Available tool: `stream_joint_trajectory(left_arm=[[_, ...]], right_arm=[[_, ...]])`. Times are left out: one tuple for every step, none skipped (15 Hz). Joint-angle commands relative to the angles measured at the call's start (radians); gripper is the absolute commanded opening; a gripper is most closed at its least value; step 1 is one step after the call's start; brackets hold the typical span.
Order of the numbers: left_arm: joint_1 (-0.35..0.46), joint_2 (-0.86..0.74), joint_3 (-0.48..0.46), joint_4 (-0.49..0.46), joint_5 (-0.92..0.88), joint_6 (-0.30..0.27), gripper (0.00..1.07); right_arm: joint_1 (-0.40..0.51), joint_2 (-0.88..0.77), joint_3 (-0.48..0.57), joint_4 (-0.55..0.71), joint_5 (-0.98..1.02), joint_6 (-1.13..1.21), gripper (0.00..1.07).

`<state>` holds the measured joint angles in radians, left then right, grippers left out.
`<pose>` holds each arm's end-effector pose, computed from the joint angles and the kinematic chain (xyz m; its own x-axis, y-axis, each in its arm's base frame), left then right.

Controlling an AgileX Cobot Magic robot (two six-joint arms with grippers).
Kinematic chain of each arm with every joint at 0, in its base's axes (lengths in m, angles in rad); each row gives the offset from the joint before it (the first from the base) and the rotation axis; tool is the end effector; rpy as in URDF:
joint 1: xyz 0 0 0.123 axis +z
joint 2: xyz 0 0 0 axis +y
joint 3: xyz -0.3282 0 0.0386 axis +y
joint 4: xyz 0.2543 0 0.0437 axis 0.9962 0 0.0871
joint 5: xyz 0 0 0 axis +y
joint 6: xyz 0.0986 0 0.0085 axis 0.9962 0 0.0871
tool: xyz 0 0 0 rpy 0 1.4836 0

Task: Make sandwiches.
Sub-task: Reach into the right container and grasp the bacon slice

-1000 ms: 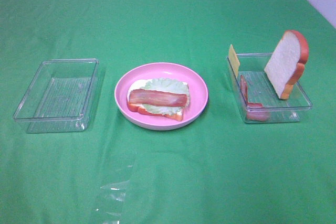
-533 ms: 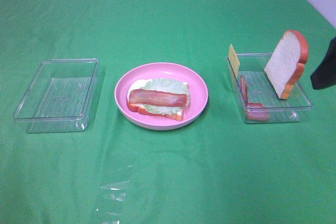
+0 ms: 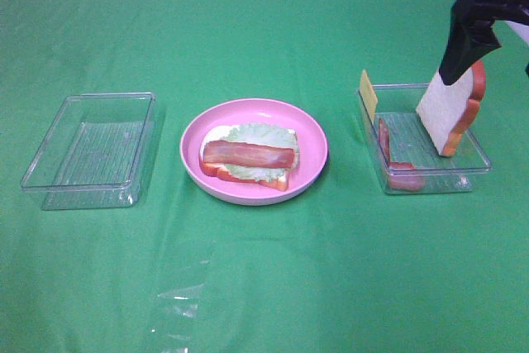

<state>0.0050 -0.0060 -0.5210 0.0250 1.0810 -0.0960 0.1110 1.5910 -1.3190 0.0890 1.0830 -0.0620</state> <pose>-0.0423 0.0020 0.2807 -0.4462 -0.0863 -0.8907 -0.0625 0.9959 -0.0653 0.3285 0.0444 0.3300 -0.9452 -0.1256 -0.3014 -0.1530 0.9858 0.0688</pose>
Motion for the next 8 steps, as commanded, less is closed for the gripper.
stream_joint_trajectory(left_arm=[[0.001, -0.014, 0.002, -0.001, -0.002, -0.001, 1.0], [0.001, -0.014, 0.002, -0.001, -0.002, -0.001, 1.0], [0.001, -0.016, 0.002, -0.001, -0.002, -0.001, 1.0], [0.001, -0.019, 0.002, -0.001, -0.002, -0.001, 1.0], [0.001, -0.019, 0.002, -0.001, -0.002, -0.001, 1.0], [0.001, -0.02, 0.002, -0.001, -0.002, -0.001, 1.0], [0.012, -0.02, 0.002, -0.001, -0.002, -0.001, 1.0], [0.048, -0.02, 0.002, -0.001, -0.002, -0.001, 1.0]], right_arm=[[0.086, 0.063, -0.056, -0.069, 0.033, 0.087, 0.97], [0.117, 0.09, -0.069, -0.089, 0.038, 0.129, 0.97], [0.15, 0.112, -0.073, -0.102, 0.039, 0.162, 0.97], [0.183, 0.151, -0.086, -0.11, 0.034, 0.19, 0.96], [0.191, 0.177, -0.099, -0.112, 0.026, 0.207, 0.96], [0.194, 0.209, -0.116, -0.116, 0.022, 0.219, 0.96], [0.194, 0.24, -0.137, -0.116, 0.022, 0.224, 0.96], [0.194, 0.264, -0.154, -0.116, 0.022, 0.227, 0.96]])
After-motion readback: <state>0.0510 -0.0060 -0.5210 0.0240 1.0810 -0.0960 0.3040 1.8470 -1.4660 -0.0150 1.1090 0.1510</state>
